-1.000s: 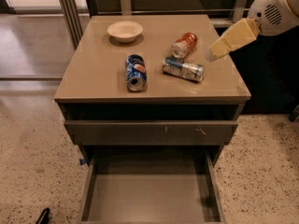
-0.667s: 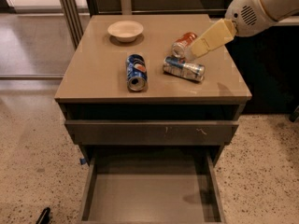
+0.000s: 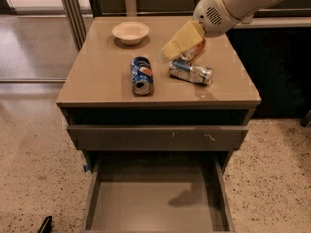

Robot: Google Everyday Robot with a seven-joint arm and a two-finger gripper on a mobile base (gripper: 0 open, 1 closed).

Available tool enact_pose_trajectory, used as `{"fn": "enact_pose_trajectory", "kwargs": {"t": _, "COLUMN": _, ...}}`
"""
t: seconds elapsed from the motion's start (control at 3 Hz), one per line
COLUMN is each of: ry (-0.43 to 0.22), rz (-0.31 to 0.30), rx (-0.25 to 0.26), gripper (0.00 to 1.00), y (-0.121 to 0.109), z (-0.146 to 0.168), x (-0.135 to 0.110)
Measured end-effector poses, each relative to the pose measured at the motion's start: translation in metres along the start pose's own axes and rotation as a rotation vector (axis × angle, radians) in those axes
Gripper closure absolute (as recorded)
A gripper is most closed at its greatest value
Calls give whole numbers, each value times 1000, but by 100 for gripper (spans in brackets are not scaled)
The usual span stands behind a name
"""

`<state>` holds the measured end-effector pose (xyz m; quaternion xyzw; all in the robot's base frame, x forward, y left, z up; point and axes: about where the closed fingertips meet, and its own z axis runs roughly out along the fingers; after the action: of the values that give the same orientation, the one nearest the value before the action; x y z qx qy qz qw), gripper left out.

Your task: Place pepsi can into middle drawer

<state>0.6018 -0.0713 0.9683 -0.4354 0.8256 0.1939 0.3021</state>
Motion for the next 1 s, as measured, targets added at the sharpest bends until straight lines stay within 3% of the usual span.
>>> {"fn": "enact_pose_trajectory", "kwargs": {"t": 0.33, "ry": 38, "rz": -3, "rx": -34, "gripper": 0, "y": 4, "z": 28, "x": -6}}
{"fn": "enact_pose_trajectory", "kwargs": {"t": 1.0, "ry": 40, "rz": -28, "rx": -38, "gripper": 0, "y": 9, "z": 26, "x": -3}}
